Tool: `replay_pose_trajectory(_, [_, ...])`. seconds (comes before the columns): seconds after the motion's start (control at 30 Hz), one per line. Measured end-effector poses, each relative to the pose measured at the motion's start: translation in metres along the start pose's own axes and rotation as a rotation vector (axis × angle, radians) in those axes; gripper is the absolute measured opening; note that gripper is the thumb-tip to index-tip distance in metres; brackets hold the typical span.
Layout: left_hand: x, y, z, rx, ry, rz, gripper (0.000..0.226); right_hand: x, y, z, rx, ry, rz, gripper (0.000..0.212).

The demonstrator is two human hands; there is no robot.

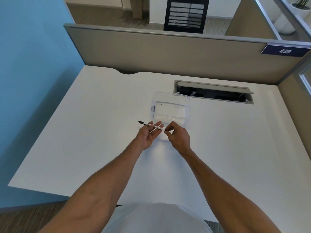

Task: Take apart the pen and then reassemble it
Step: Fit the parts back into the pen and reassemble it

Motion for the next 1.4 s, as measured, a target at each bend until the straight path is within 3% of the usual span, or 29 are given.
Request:
replay_pose_trajectory(0.17, [0.000,0.004,-0.001,0.049,-0.047,0.007,0.012,-0.006,-0.007,0.002,-0.023,0.041,-0.109,0.016])
replay_pose_trajectory(0.27, [-0.002,0.004,-0.001,0.055,-0.025,-0.030,0.016,-0.006,-0.010,0.003,-0.022,0.034,-0.132,0.024])
replay_pose_trajectory(0.47, [0.001,0.010,0.002,0.083,-0.007,-0.086,0.017,-0.010,-0.007,0.002,-0.003,0.016,-0.170,0.009])
replay_pose_trajectory(0.67, [0.005,0.023,0.003,0.134,-0.040,-0.071,0.009,-0.019,-0.005,0.002,0.029,0.027,-0.329,0.011])
replay_pose_trajectory(0.97, [0.012,0.021,0.006,0.167,0.010,-0.026,0.015,-0.027,-0.004,-0.010,0.124,0.125,-0.572,0.023])
replay_pose_trajectory(1.2, [0.014,0.014,0.009,0.202,-0.048,-0.148,0.043,-0.048,-0.005,-0.009,0.021,0.304,-0.906,0.035])
replay_pose_trajectory(1.4, [0.018,0.008,0.010,0.273,-0.146,-0.266,0.041,-0.055,-0.004,-0.007,-0.013,0.345,-1.083,0.021])
Point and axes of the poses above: each hand's wrist, its own z-axis away from the middle knuckle, its own y-axis out of the palm, x = y × z, the point moved 8 cm from there along -z, towards the middle knuckle, and after that the axes turned 5 degrees about x, right-handed, at the moved point
